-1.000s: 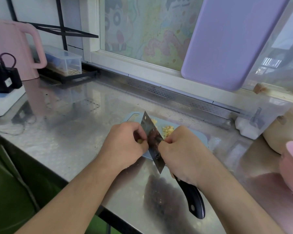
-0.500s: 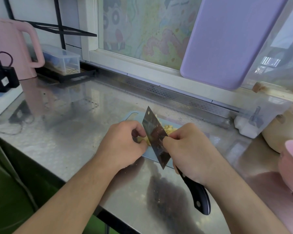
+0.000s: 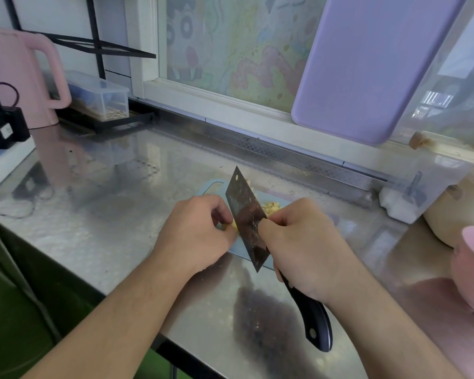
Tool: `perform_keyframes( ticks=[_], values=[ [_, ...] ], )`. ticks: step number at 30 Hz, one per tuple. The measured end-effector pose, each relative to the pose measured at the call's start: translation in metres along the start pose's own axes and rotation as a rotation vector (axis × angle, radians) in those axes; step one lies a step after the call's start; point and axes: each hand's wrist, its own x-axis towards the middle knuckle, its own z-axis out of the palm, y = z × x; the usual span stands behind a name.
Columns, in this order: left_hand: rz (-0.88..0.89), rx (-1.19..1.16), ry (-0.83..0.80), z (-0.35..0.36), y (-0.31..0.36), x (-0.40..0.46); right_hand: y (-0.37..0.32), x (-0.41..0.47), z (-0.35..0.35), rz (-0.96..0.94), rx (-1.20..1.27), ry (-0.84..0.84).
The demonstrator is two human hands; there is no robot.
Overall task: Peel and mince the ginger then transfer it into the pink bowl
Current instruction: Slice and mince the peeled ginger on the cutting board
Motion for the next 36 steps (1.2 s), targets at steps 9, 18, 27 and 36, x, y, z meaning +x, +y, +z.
perform_keyframes(
  ticks=[9,18,27,36],
  values=[
    [0.003,0.0,-0.01,0.0,0.0,0.001,0.001,0.003,0.009,0.024,-0.006,0.017],
    [-0.009,0.021,-0.011,-0.002,0.002,0.0,0.002,0.005,0.014,0.074,-0.062,-0.034],
    [0.015,-0.025,-0.002,0.0,0.0,0.002,0.002,0.003,-0.001,0.035,-0.036,0.001],
    [-0.011,0.016,0.007,-0.001,-0.001,0.001,-0.001,-0.001,-0.001,-0.002,0.003,0.018]
  ],
)
